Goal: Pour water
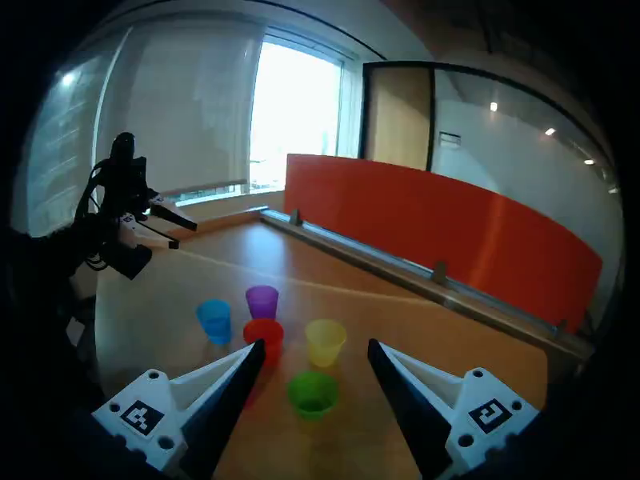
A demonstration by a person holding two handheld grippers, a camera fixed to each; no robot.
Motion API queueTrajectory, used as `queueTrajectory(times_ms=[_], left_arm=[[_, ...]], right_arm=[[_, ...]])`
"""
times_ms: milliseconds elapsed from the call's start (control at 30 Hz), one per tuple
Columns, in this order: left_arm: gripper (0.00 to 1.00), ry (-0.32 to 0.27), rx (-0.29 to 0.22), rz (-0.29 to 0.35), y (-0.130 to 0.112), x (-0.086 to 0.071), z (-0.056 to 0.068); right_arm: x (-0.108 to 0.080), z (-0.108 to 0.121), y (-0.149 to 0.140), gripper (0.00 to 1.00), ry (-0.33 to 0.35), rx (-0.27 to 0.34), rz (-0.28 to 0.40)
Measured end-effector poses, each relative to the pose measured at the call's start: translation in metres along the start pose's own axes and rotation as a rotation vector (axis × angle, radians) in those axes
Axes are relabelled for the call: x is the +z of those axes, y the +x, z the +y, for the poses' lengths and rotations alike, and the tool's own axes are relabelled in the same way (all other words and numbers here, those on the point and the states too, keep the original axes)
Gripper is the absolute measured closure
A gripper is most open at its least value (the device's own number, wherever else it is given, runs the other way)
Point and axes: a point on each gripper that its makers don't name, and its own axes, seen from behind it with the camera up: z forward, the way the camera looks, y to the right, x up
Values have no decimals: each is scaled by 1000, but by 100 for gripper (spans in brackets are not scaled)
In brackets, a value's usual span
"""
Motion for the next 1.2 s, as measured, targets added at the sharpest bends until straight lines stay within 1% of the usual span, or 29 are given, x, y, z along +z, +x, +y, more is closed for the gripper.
queueTrajectory(times_ms=[100, 200, 400, 700, 967, 1200], left_arm=[[8, 7, 12, -18, -8, 5, -2], [8, -1, 16, -35, -17, 10, -1], [8, -20, 11, -66, -34, 18, 3], [8, -42, 10, -129, -67, 31, 5], [8, -83, -5, -183, -99, 42, 14], [8, -111, 0, -219, -119, 48, 20]], right_arm=[[4, 0, -6, 1, 5, -4, -12], [9, 3, -13, 1, 5, -1, -26], [17, 6, -30, 1, 7, 14, -53], [32, 5, -55, 1, 26, 29, -88], [47, 6, -79, 1, 33, 35, -123], [60, 6, -93, 1, 39, 46, -144]])
